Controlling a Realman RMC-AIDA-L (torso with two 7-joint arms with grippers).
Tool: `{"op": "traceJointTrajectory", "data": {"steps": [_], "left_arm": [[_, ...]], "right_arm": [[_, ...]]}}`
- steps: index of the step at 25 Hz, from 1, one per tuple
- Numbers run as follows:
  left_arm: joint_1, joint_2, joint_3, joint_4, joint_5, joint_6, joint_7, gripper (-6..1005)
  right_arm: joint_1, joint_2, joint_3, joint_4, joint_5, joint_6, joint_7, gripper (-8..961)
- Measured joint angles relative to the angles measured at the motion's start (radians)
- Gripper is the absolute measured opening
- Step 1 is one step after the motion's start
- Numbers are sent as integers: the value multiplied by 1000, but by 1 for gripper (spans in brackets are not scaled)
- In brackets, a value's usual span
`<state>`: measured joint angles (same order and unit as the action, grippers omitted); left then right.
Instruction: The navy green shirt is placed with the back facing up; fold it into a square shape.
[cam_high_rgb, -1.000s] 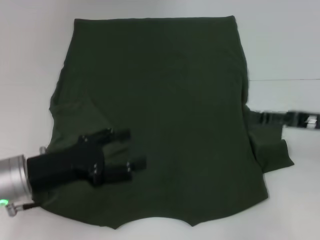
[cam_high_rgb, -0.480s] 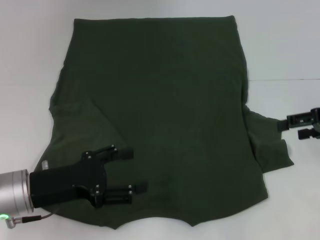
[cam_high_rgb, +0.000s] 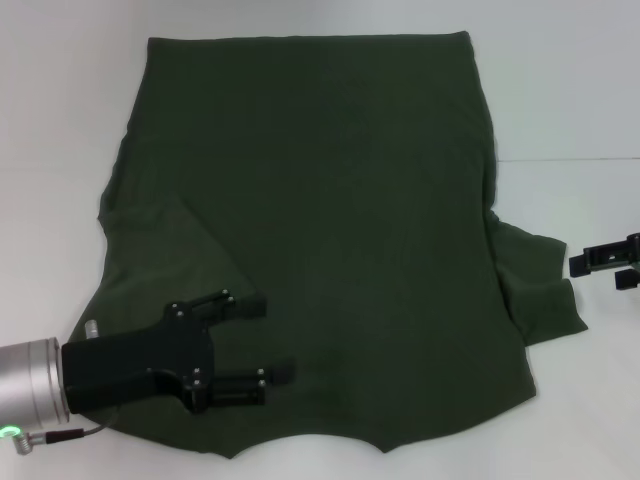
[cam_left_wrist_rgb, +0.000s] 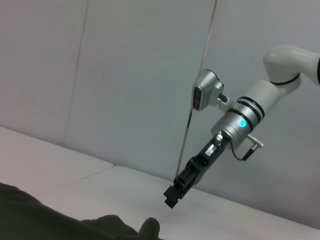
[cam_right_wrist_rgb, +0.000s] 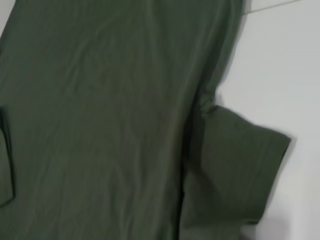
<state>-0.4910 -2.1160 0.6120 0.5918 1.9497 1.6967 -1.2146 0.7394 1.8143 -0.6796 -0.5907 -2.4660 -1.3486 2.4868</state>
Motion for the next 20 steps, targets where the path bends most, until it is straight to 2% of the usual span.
{"op": "traceJointTrajectory", "data": {"steps": [8, 12, 20], "left_arm": [[2, -5, 0, -1, 0, -5, 11, 920], [5, -5, 0, -1, -1, -5, 12, 921], [6, -7, -2, -3, 0, -5, 17, 921]], "right_arm": [[31, 20, -2, 78, 1, 78, -48, 785], [40, 39, -9, 85, 0, 116, -61, 782], [44, 62, -31, 92, -2, 157, -63, 775]]}}
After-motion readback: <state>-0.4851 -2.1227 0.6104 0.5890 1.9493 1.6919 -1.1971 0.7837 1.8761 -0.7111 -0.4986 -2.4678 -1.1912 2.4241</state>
